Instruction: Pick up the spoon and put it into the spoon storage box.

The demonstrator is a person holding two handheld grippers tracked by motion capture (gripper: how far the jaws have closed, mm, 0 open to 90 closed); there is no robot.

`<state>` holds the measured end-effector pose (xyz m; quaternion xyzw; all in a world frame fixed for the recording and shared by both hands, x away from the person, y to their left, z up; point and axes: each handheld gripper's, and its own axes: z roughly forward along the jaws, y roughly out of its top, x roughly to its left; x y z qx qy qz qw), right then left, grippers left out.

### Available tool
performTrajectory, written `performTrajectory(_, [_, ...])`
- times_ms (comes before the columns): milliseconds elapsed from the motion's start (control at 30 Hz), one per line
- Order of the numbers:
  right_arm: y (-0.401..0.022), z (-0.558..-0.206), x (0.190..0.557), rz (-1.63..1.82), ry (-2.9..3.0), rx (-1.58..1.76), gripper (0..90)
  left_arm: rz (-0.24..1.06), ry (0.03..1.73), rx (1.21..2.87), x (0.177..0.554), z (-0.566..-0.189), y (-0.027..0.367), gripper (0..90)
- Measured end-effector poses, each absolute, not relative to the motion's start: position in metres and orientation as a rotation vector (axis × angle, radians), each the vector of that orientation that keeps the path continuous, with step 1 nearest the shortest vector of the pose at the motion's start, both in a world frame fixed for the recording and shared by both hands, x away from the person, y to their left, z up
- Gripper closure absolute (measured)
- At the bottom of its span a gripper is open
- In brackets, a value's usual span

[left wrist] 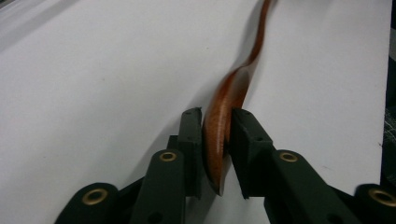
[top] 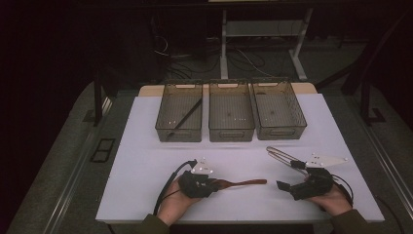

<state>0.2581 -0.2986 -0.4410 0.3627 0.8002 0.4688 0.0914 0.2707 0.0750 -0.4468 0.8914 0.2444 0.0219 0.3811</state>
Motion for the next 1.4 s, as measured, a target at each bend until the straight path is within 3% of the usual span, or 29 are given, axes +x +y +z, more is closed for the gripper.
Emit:
performTrajectory(133, [-0.299,-0.441,0.258,1.393,2.378,1.077,0.0,0.045,0.629,2.274,0.271,-0.447,0.075,77.7])
performTrajectory(1400, [-0.292,-0.444,0.258,1.380,2.391,1.074,0.0,0.056,0.648,2.152,0.283,-0.426,0.103,79.1])
